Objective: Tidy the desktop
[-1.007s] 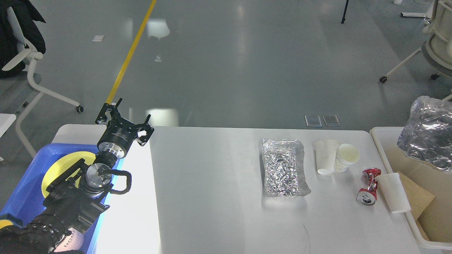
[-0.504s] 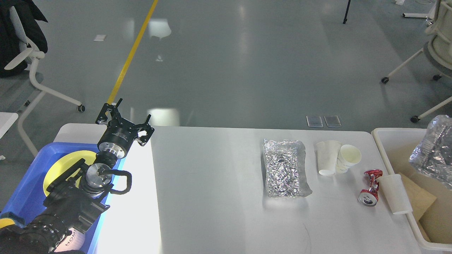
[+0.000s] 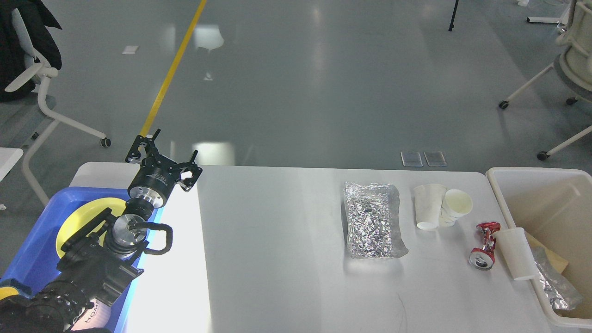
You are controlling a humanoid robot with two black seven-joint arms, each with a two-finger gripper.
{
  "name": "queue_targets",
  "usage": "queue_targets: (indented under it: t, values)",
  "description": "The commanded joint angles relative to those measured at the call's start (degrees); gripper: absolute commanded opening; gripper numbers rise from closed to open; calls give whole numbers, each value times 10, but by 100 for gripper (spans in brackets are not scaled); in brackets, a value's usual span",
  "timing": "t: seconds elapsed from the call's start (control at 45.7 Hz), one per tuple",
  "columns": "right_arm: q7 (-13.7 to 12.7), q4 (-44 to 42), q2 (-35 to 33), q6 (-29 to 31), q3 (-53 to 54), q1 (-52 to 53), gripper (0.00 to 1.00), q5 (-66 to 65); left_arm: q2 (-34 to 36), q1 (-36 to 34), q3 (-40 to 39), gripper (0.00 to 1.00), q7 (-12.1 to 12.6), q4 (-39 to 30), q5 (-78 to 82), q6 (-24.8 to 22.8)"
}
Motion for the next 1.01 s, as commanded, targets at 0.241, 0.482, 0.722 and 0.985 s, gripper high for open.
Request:
queue_targets:
  t: [0.241, 0.482, 0.722, 0.985]
  values:
    - [11, 86, 26, 188, 1, 245, 100, -4, 0, -1, 0, 98, 0, 0, 0, 0]
    - [45, 332, 22, 375, 0, 499, 100, -58, 0, -1, -1, 98, 0, 0, 0, 0]
    - [40, 635, 8, 415, -2, 671, 100, -180, 1, 0, -1, 98, 0, 0, 0, 0]
    - [34, 870, 7, 408, -19, 748, 100, -192, 1, 0, -2, 98, 0, 0, 0, 0]
